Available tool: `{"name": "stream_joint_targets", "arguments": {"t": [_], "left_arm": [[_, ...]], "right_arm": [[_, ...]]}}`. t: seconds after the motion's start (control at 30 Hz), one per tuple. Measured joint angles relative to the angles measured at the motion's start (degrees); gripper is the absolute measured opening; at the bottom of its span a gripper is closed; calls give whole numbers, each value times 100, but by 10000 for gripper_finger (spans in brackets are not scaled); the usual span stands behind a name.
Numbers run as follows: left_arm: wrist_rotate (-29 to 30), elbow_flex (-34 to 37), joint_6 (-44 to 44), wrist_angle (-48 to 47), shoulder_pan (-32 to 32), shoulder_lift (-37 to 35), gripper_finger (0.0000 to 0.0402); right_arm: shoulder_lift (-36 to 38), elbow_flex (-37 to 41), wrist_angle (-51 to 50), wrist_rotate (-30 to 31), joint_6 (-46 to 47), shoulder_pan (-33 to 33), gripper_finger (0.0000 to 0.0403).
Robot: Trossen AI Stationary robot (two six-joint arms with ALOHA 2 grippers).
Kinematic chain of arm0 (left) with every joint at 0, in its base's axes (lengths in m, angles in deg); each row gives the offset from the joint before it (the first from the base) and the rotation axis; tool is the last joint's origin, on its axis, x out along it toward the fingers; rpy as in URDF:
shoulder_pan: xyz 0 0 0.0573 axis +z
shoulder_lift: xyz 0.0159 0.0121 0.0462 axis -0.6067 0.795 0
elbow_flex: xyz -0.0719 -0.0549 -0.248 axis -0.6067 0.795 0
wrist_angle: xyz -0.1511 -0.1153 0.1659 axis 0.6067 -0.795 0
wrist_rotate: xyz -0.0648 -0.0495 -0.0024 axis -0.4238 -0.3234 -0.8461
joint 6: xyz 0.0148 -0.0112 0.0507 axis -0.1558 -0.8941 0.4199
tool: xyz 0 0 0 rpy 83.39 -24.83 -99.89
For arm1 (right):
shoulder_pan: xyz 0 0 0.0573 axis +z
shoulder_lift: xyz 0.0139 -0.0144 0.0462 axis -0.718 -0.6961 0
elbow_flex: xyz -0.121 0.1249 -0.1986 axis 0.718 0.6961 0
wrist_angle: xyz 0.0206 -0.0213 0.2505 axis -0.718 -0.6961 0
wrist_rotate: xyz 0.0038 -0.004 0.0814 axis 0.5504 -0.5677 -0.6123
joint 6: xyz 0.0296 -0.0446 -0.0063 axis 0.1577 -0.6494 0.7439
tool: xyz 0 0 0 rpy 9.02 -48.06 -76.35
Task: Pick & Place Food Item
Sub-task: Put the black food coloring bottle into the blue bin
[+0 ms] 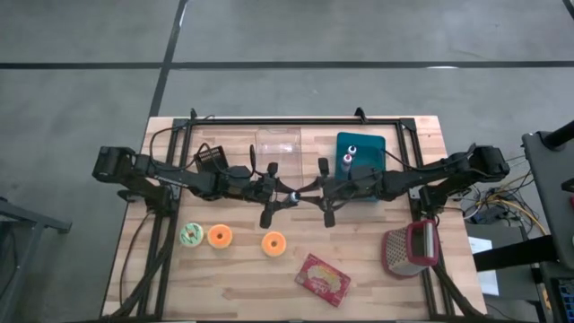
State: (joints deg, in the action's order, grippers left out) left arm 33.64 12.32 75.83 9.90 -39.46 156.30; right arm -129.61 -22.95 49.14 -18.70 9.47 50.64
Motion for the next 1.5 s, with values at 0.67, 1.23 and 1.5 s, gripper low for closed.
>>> {"name": "stream_joint_targets", "arguments": {"t": [0.67,1.23,1.5], "left_arm": [[107,-26,4,-32,-5,0,159],[229,-109,-83,27,-42,-7,236],[225,-107,-109,88,-42,-4,280]], "right_arm": [[9,2,-35,0,2,-2,35],[-2,9,-191,2,3,0,34],[-2,9,-166,0,2,0,34]]}}
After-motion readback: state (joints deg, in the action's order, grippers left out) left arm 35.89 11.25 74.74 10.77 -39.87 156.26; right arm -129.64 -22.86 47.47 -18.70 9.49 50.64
